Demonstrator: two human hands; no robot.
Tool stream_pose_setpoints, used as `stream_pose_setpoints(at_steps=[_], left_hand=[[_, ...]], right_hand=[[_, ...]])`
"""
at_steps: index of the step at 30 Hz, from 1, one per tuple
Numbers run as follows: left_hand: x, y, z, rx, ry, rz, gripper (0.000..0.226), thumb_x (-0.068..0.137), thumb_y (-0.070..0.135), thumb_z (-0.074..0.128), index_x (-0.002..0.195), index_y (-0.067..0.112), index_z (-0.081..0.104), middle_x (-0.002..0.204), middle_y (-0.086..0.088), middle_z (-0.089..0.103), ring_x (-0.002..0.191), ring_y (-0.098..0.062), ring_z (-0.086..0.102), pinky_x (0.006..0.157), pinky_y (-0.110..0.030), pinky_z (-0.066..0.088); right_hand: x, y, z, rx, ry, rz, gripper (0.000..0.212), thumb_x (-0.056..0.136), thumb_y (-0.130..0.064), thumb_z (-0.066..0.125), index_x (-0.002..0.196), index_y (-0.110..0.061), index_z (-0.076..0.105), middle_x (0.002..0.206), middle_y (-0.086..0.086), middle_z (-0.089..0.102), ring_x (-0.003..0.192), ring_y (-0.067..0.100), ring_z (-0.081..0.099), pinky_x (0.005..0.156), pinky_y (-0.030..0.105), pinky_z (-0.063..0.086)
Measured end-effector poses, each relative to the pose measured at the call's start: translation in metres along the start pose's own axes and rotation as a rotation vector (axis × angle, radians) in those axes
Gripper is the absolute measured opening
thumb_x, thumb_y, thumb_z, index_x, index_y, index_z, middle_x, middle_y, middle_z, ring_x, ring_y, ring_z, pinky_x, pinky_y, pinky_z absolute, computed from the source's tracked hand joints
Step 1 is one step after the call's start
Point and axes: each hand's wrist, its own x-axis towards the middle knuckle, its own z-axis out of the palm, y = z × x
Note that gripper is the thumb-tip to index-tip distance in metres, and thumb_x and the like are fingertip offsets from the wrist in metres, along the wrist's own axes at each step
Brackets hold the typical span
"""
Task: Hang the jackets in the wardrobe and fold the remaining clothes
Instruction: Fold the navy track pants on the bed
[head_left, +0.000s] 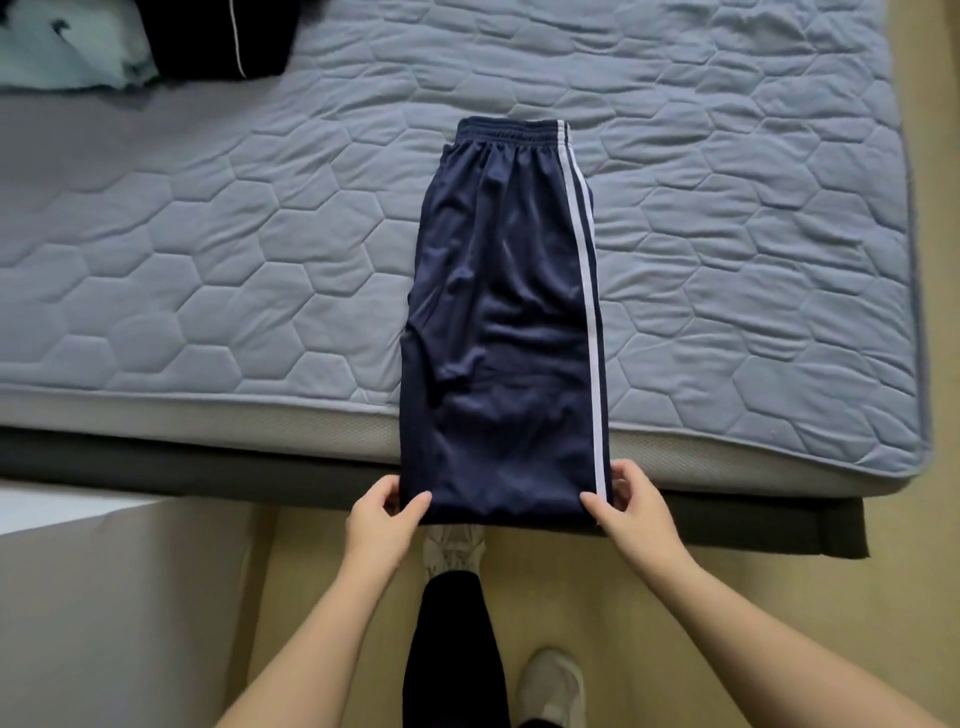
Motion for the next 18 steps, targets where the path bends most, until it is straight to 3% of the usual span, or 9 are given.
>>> stream_pose_setpoints(at_steps=[5, 10, 14, 16, 18], left_hand=[[-0.011, -0.006, -0.001, 0.040, -0.007, 0.073, 0.012, 0.080, 0.017, 0.073, 0.078, 0.025, 0.065, 0.079, 0.002, 0.070, 0.081, -0.019, 0.064, 0.075, -0.029, 0.049], [-0.010, -0.009, 0.000, -0.025, -0.021, 0.065, 0.029, 0.076, 0.022, 0.078, 0.092, 0.030, 0.055, 0.087, 0.004, 0.069, 0.086, -0.014, 0.064, 0.082, -0.032, 0.049], [-0.007, -0.008, 0.005, -0.080, -0.034, 0.011, 0.031, 0.079, 0.022, 0.076, 0.100, 0.023, 0.053, 0.088, -0.001, 0.069, 0.084, -0.017, 0.062, 0.078, -0.026, 0.047], [-0.005, -0.007, 0.008, -0.068, -0.055, 0.025, 0.013, 0.083, 0.018, 0.072, 0.092, 0.018, 0.063, 0.086, -0.002, 0.070, 0.081, -0.015, 0.060, 0.071, -0.021, 0.045], [-0.002, -0.014, 0.009, -0.020, -0.054, 0.013, 0.004, 0.085, 0.020, 0.070, 0.083, 0.017, 0.068, 0.086, -0.009, 0.071, 0.078, -0.016, 0.058, 0.069, -0.026, 0.043]], right_hand=[[-0.011, 0.007, -0.005, -0.087, -0.015, -0.043, 0.006, 0.083, -0.019, 0.071, 0.082, -0.020, 0.065, 0.083, -0.006, 0.069, 0.083, 0.013, 0.062, 0.077, 0.029, 0.047], [-0.008, 0.013, -0.006, -0.112, -0.112, -0.004, 0.008, 0.083, -0.024, 0.071, 0.089, -0.018, 0.069, 0.103, -0.008, 0.057, 0.094, 0.005, 0.056, 0.075, 0.011, 0.040], [-0.004, 0.020, -0.002, -0.180, -0.083, 0.007, 0.017, 0.085, -0.027, 0.069, 0.089, -0.011, 0.071, 0.105, -0.004, 0.045, 0.087, 0.008, 0.051, 0.072, 0.015, 0.038], [-0.005, 0.021, -0.002, -0.119, -0.131, 0.039, 0.020, 0.088, -0.025, 0.065, 0.090, -0.005, 0.070, 0.092, 0.000, 0.047, 0.070, 0.013, 0.052, 0.060, 0.022, 0.043], [-0.008, 0.026, -0.001, -0.058, -0.146, 0.077, 0.020, 0.090, -0.023, 0.063, 0.090, -0.003, 0.068, 0.074, -0.004, 0.048, 0.065, 0.015, 0.047, 0.060, 0.030, 0.041]])
